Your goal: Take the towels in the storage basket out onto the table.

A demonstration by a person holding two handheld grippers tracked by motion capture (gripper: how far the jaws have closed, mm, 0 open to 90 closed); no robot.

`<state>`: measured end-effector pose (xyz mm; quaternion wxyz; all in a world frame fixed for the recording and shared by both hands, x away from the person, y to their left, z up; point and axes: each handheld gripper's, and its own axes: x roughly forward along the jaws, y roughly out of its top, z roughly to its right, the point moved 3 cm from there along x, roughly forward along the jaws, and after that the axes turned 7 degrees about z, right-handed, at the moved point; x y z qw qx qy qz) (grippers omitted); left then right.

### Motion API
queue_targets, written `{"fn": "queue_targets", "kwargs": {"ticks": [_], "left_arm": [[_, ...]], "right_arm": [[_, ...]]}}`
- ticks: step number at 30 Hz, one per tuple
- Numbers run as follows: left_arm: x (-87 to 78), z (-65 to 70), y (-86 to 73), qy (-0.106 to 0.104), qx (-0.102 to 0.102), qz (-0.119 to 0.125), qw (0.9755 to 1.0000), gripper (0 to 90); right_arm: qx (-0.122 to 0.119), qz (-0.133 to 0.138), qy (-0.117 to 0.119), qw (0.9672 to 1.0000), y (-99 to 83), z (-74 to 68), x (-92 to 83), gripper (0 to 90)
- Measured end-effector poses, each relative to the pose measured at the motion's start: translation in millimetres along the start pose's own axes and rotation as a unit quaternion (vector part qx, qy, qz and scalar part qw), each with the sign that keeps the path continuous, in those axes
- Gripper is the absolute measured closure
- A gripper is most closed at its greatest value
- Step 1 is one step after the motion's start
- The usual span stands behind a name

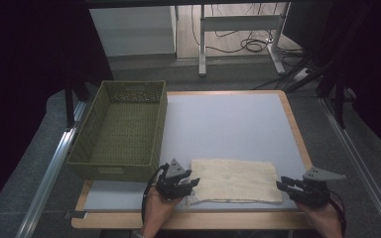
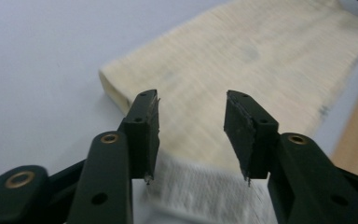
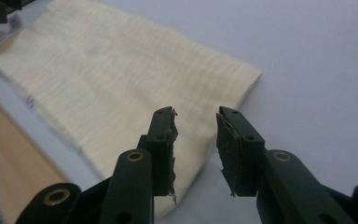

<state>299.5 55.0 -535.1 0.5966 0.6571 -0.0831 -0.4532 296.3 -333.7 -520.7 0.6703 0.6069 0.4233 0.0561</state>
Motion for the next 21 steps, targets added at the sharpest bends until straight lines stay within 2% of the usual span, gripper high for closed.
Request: {"fn": "queue_targets", "kwargs": {"ticks": [3, 4, 5, 9, 13, 15, 17, 20, 21], "left_arm": [[14.6, -8.1, 9.9, 0.017, 0.002, -0.005, 0.9998, 50.8], [14.6, -8.1, 9.9, 0.017, 0.002, -0.005, 0.9998, 50.2], [23.2, -14.4, 14.5, 0.029, -0.002, -0.008, 0.9996, 49.5], [35.1, -28.3, 18.6, 0.051, -0.010, -0.014, 0.9986, 49.2], [43.3, -42.2, 15.7, 0.071, -0.033, -0.025, 0.9966, 50.9], [47.1, -47.4, 11.4, 0.082, -0.045, -0.033, 0.9951, 51.1], [49.8, -50.6, 7.0, 0.082, -0.049, -0.039, 0.9947, 50.9], [49.2, -50.7, 6.1, 0.083, -0.051, -0.035, 0.9947, 51.2], [50.2, -49.4, 6.2, 0.083, -0.041, -0.034, 0.9951, 51.8]], "right_arm": [[-0.002, 0.000, -0.014, 0.9999, 11.4, 11.1, 11.6, 66.7], [-0.002, 0.000, -0.014, 0.9999, 11.4, 11.1, 11.6, 66.7], [-0.003, -0.001, -0.019, 0.9998, 18.3, 17.2, 20.6, 66.7], [-0.006, -0.013, -0.032, 0.9994, 27.4, 27.4, 40.1, 66.6], [-0.006, -0.023, -0.040, 0.9989, 27.9, 35.9, 56.9, 65.6], [-0.005, -0.035, -0.035, 0.9988, 24.9, 37.3, 62.8, 65.0], [-0.012, -0.044, -0.029, 0.9986, 20.8, 35.8, 67.1, 64.9], [-0.017, -0.043, -0.025, 0.9986, 17.6, 33.2, 68.4, 67.9], [-0.009, -0.043, -0.011, 0.9990, 17.0, 32.1, 68.3, 81.7]]}}
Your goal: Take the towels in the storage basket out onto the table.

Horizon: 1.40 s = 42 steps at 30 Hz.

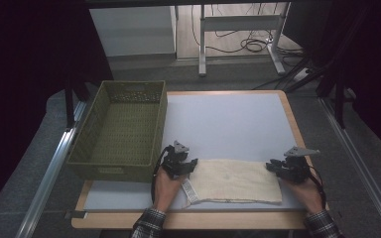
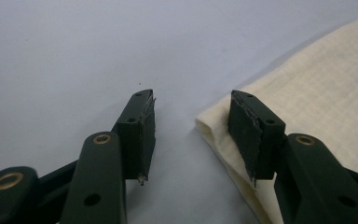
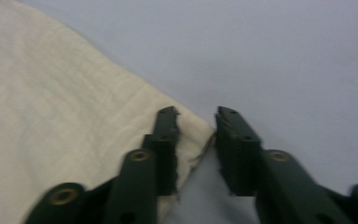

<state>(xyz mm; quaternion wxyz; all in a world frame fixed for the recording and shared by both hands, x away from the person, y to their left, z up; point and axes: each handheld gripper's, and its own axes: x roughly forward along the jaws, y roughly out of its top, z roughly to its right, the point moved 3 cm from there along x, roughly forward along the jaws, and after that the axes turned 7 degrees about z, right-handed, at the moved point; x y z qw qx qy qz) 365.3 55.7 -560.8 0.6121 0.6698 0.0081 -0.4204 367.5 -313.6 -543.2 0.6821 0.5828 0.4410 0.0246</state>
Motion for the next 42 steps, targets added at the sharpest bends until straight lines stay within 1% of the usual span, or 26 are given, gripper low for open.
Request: {"fn": "queue_targets", "kwargs": {"ticks": [1, 2, 3, 5, 8, 10, 11, 12, 13, 15, 18, 19, 22, 23, 24, 25, 26, 27, 28, 29, 32, 35, 37, 38, 41, 42], "left_arm": [[0.0, 0.1, -0.5, -0.001, 0.001, 0.002, 1.0000, 52.2], [-0.2, -0.3, -1.2, -0.002, 0.002, 0.005, 1.0000, 52.2], [-0.6, -0.3, -1.9, -0.003, 0.002, 0.008, 1.0000, 52.2], [-1.5, 0.8, -2.4, 0.002, 0.006, 0.011, 0.9999, 52.1], [-3.7, 2.3, -2.9, 0.017, 0.012, 0.024, 0.9995, 50.7], [-6.6, 1.1, -3.4, 0.023, 0.004, 0.039, 0.9990, 51.4], [-6.6, 1.1, -3.4, 0.023, 0.004, 0.039, 0.9990, 52.3], [-9.0, -1.5, -3.8, 0.021, -0.009, 0.051, 0.9984, 52.8], [-9.1, -2.4, -3.9, 0.018, -0.016, 0.054, 0.9983, 53.1], [-8.7, -2.3, -3.8, 0.018, -0.013, 0.050, 0.9985, 53.7], [-8.9, -1.6, -3.8, 0.016, -0.010, 0.051, 0.9985, 53.8], [-9.3, -1.7, -3.7, 0.012, -0.010, 0.052, 0.9985, 53.8], [-9.1, -2.4, -2.4, -0.012, -0.019, 0.057, 0.9981, 53.4], [-9.1, -2.4, -2.4, -0.012, -0.019, 0.057, 0.9981, 53.1], [-6.9, -1.3, -0.3, -0.036, -0.024, 0.055, 0.9976, 52.8], [-6.9, -1.3, -0.3, -0.036, -0.024, 0.055, 0.9976, 52.7], [-2.6, 2.0, 1.5, -0.031, -0.010, 0.036, 0.9988, 52.7], [0.0, 3.1, 2.1, -0.015, 0.002, 0.028, 0.9995, 52.2], [2.7, 3.8, 2.4, -0.004, 0.010, 0.019, 0.9998, 51.5], [5.2, 3.9, 2.4, -0.001, 0.014, 0.010, 0.9999, 50.6], [7.1, 3.6, 3.4, -0.002, 0.013, 0.005, 0.9999, 48.4], [7.2, 0.0, 3.7, -0.011, 0.019, 0.000, 0.9998, 45.2], [7.3, -1.4, 3.1, -0.018, 0.018, 0.002, 0.9997, 44.8], [7.3, -1.4, 2.9, -0.018, 0.016, 0.002, 0.9997, 44.8], [7.3, -1.4, 2.6, -0.018, 0.017, 0.003, 0.9997, 44.6], [7.5, -1.1, 2.4, -0.015, 0.019, 0.005, 0.9997, 44.3]], "right_arm": [[0.002, -0.001, 0.008, 1.0000, 0.0, -0.8, 0.2, 84.7], [-0.001, -0.002, 0.007, 1.0000, 0.5, -1.7, 0.4, 86.0], [-0.005, -0.006, 0.004, 1.0000, 1.8, -2.6, 0.4, 86.5], [-0.019, -0.008, -0.010, 0.9997, 5.9, -2.6, 0.5, 86.7], [-0.016, 0.003, -0.017, 0.9997, 14.4, 4.0, 1.8, 86.7], [-0.014, 0.007, -0.018, 0.9997, 19.8, 9.0, 4.8, 86.6], [-0.014, 0.007, -0.020, 0.9997, 22.1, 11.1, 7.3, 86.6], [-0.016, 0.008, -0.024, 0.9996, 24.4, 13.4, 10.1, 86.6], [-0.016, 0.008, -0.027, 0.9995, 26.7, 15.9, 13.3, 86.6], [-0.014, 0.007, -0.032, 0.9994, 31.4, 20.8, 19.9, 86.5], [-0.016, 0.003, -0.040, 0.9991, 38.9, 28.4, 30.3, 86.5], [-0.014, -0.002, -0.042, 0.9990, 39.9, 30.6, 34.2, 86.4], [-0.010, -0.013, -0.038, 0.9991, 39.2, 34.6, 43.7, 85.3], [-0.004, -0.011, -0.035, 0.9993, 39.6, 35.3, 43.3, 84.6], [0.002, -0.010, -0.033, 0.9994, 40.0, 35.9, 42.0, 83.5], [0.002, -0.010, -0.033, 0.9994, 40.0, 35.9, 42.0, 83.5], [0.006, -0.005, -0.032, 0.9995, 40.8, 36.2, 37.0, 80.9], [0.006, -0.002, -0.032, 0.9995, 41.0, 36.6, 34.0, 79.8], [0.009, -0.001, -0.033, 0.9994, 41.0, 36.6, 30.5, 78.1], [0.011, 0.001, -0.034, 0.9994, 40.7, 36.3, 27.1, 76.4], [0.010, 0.003, -0.031, 0.9995, 38.8, 33.3, 16.0, 71.7], [0.006, -0.001, -0.019, 0.9998, 35.2, 27.3, 6.3, 65.5], [-0.001, -0.003, -0.012, 0.9999, 32.1, 21.3, 0.7, 62.6], [-0.003, -0.004, -0.009, 0.9999, 30.4, 18.0, -2.0, 61.1], [-0.006, -0.012, 0.010, 0.9999, 24.8, 6.9, -8.0, 55.4], [-0.009, -0.014, 0.012, 0.9998, 22.5, 3.0, -9.8, 54.4]]}}
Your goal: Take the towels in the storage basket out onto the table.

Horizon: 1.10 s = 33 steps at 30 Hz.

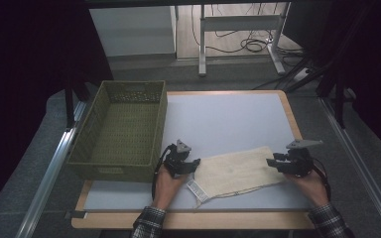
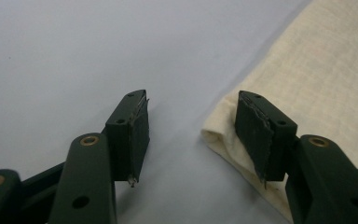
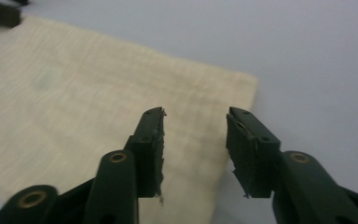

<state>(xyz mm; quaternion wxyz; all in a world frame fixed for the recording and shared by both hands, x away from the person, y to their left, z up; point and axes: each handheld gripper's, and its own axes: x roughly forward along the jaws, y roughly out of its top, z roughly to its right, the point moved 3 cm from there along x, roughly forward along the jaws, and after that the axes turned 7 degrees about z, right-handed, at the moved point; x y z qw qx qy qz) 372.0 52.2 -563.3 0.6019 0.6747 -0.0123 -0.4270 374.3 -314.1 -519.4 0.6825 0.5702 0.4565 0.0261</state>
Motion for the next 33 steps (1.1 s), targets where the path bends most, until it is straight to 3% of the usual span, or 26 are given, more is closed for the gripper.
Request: {"fn": "queue_targets", "kwargs": {"ticks": [9, 19, 28, 29, 30, 33], "left_arm": [[0.2, -0.7, -0.3, 0.002, -0.003, 0.000, 1.0000, 42.2], [-0.1, -1.3, -0.5, 0.000, -0.005, -0.001, 1.0000, 42.3], [-0.1, -1.5, -0.6, 0.000, -0.005, -0.001, 1.0000, 42.2], [-0.1, -1.5, -0.6, 0.000, -0.005, -0.001, 1.0000, 42.2], [-0.1, -1.6, -0.6, -0.001, -0.005, -0.001, 1.0000, 42.2], [-0.1, -1.6, -0.6, -0.001, -0.005, -0.001, 1.0000, 42.2]], "right_arm": [[-0.007, 0.009, 0.037, 0.9993, -10.9, -31.4, -7.0, 48.9], [-0.048, 0.005, 0.099, 0.9939, -7.2, -88.8, 12.8, 48.4], [-0.075, -0.007, 0.162, 0.9839, -6.4, -135.6, 32.7, 57.0], [-0.075, -0.007, 0.162, 0.9839, -6.4, -135.6, 32.7, 57.0], [-0.078, -0.011, 0.182, 0.9802, -5.4, -146.7, 36.6, 58.9], [-0.089, -0.016, 0.198, 0.9759, -2.8, -162.4, 41.8, 61.6]]}}
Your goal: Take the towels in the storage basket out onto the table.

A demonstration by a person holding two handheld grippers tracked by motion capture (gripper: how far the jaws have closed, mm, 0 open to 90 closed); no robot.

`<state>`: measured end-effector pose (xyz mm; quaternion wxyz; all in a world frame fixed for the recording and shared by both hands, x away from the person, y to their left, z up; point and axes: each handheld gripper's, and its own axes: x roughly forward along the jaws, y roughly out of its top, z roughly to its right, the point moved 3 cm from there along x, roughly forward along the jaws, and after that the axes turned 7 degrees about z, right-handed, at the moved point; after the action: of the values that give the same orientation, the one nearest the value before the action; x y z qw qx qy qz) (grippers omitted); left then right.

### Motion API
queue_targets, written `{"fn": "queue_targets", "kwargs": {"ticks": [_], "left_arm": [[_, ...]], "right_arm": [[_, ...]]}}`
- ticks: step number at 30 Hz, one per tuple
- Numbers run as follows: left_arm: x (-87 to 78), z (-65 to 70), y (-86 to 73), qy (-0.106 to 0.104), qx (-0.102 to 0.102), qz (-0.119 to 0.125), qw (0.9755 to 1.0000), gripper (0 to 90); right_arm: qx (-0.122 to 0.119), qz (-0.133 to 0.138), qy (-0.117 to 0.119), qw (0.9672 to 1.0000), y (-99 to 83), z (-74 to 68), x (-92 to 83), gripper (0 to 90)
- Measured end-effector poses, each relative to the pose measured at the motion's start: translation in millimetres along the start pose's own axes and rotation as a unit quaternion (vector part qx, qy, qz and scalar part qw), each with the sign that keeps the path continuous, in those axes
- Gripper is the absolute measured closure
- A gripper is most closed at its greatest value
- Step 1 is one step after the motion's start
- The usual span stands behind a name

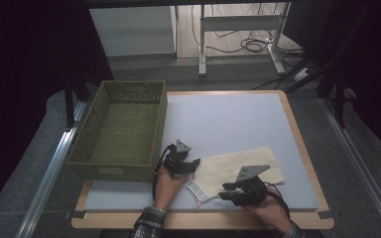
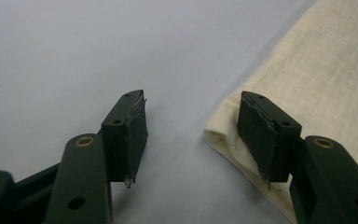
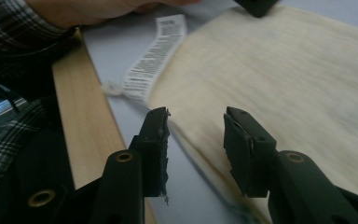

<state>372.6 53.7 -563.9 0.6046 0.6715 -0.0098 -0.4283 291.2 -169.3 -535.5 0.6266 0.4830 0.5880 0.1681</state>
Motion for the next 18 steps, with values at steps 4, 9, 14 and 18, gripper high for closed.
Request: {"fn": "queue_targets", "kwargs": {"ticks": [4, 9, 14, 18], "left_arm": [[0.0, 0.0, 0.0, 0.000, 0.000, 0.000, 1.0000, 42.3], [-0.1, -0.1, 0.0, 0.000, -0.001, 0.000, 1.0000, 42.3], [-0.3, -0.2, 0.0, 0.000, -0.001, -0.001, 1.0000, 42.3], [-0.2, -0.2, 0.0, -0.001, -0.001, -0.001, 1.0000, 42.3]], "right_arm": [[-0.010, -0.004, 0.013, 0.9998, 5.6, -9.5, 10.5, 63.5], [-0.021, -0.006, 0.041, 0.9989, 19.4, -24.9, 30.2, 63.9], [-0.031, -0.016, 0.040, 0.9986, 24.9, -30.1, 49.1, 61.5], [-0.051, -0.036, 0.012, 0.9979, 20.0, -28.1, 61.7, 58.1]]}}
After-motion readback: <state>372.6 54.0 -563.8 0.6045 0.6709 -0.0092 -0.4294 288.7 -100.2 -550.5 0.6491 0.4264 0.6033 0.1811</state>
